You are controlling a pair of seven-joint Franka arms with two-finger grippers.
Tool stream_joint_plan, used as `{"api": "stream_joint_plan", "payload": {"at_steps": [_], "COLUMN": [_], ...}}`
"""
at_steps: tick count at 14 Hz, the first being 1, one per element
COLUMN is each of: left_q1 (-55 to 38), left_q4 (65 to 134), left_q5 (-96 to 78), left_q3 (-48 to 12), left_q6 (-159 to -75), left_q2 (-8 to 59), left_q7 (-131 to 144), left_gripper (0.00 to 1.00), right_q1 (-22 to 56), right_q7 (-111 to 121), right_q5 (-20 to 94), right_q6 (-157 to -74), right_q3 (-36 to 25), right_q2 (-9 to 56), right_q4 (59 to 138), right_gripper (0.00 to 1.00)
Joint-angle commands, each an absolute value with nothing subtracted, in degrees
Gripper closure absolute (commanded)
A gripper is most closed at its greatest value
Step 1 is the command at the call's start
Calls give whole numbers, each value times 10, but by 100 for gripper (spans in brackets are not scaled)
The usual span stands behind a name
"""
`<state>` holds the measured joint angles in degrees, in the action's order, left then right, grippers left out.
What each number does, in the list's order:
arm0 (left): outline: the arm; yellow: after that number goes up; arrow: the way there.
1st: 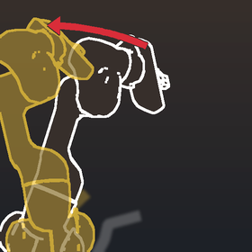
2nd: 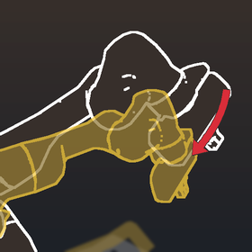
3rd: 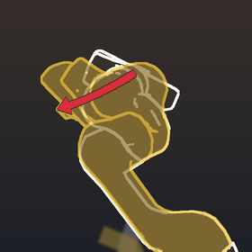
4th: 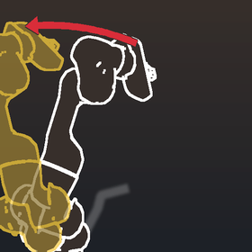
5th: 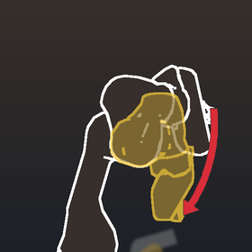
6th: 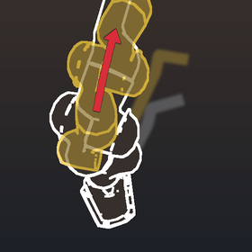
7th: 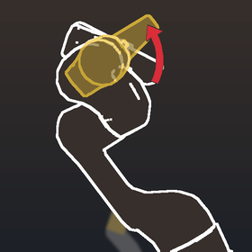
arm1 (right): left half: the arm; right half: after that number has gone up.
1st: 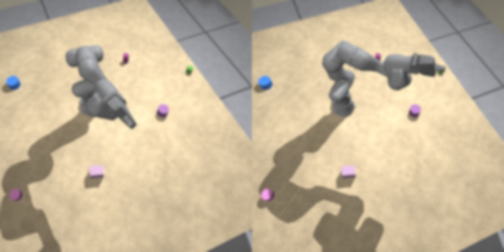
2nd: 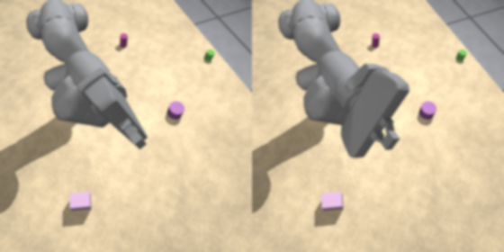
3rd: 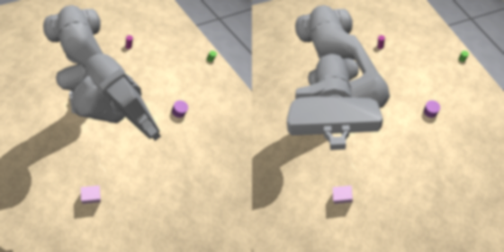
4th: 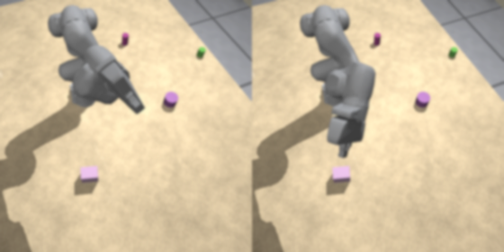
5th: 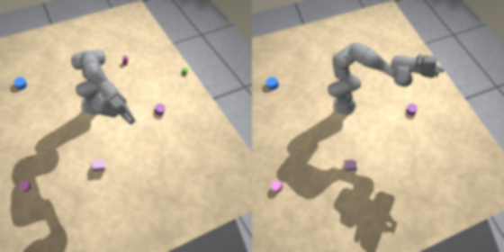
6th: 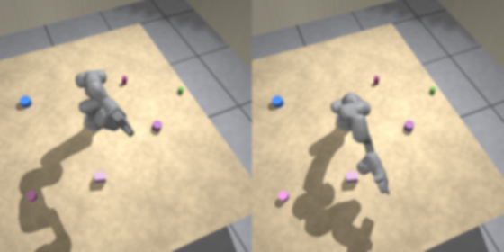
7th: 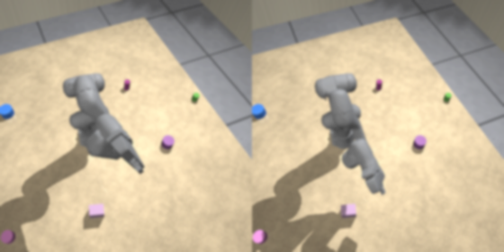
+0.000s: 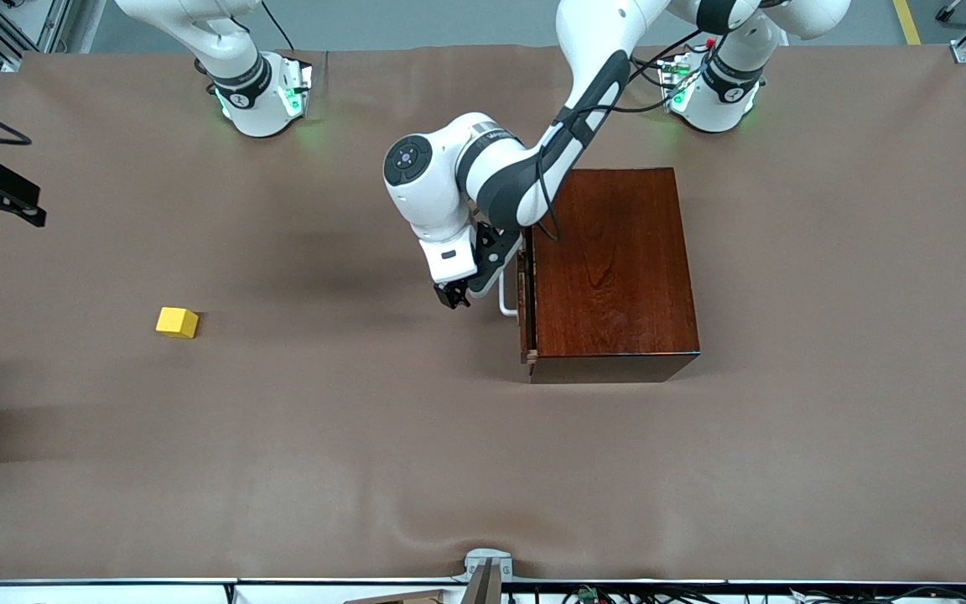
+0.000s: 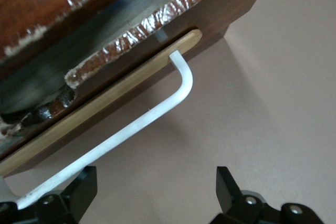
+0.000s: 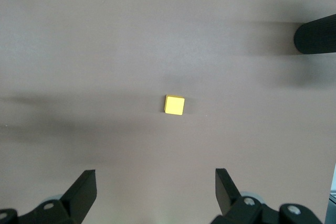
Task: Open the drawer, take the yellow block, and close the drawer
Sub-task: 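Push the drawer shut with the left gripper while the right gripper withdraws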
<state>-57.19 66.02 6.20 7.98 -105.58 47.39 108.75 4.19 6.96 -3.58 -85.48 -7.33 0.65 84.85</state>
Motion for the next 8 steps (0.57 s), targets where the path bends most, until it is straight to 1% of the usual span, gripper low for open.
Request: {"api": "stream_joint_plan", "payload": {"at_steps": [1,5,8], "left_q1": [-559,-549,-541], "left_q4": [668,668,668], "left_q5": [65,65,64], "left_q3": [83,83,83], "left_q6": [-1028,-1007,-1006], "left_q2": [456,454,451], "left_q7": [1075,1076,1076], "left_gripper": [0,0,0], "right_q1": [20,11,22], "right_q7": [81,126,124], "right_q5": [-40,-39,-39], "right_q6": [-890,-883,-870], "right_q3": [-73,-74,-69], "right_q2": [-43,-40,-29], "right_q4": [918,906,866], "right_gripper": [0,0,0]}}
